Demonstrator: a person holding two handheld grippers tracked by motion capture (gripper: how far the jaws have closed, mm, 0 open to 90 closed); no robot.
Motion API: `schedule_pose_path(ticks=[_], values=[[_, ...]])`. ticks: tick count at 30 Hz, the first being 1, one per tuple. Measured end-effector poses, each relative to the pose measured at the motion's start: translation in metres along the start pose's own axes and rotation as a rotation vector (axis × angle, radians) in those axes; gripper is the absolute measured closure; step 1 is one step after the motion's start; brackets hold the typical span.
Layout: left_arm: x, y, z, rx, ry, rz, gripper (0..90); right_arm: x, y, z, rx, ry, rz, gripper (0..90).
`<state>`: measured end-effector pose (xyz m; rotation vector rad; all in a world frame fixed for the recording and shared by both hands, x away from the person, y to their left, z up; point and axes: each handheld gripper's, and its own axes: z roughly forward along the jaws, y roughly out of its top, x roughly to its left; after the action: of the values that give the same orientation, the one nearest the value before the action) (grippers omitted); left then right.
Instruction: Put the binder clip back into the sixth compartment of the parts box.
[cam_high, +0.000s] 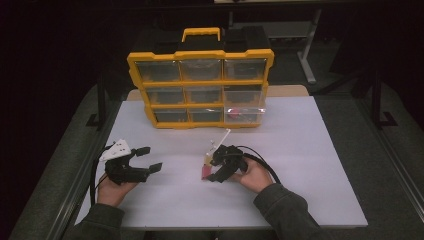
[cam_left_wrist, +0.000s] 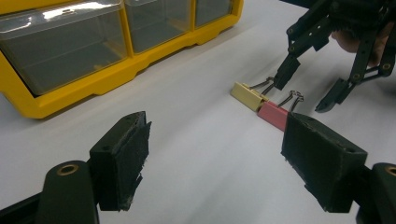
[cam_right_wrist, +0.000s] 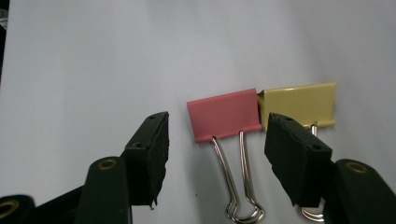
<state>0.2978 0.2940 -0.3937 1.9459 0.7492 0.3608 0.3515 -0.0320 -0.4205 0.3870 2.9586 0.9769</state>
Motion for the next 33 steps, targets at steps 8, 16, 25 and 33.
schedule_pose_path(ticks=[8,16,25,33], values=[[0.0,0.0,0.0,0.0,0.0,-0.004,23.0,0.001,-0.004,0.009,0.021,0.016,0.014,39.5],[0.0,0.0,-0.001,0.0,0.0,-0.004,23.0,0.007,-0.008,0.014,0.029,-0.002,0.004,38.9],[0.0,0.0,-0.001,-0.002,0.0,-0.006,23.0,0.012,-0.005,0.013,0.039,0.015,-0.02,40.1],[0.0,0.001,-0.001,-0.006,-0.001,-0.006,23.0,0.006,0.001,0.011,0.015,-0.016,-0.011,40.1]])
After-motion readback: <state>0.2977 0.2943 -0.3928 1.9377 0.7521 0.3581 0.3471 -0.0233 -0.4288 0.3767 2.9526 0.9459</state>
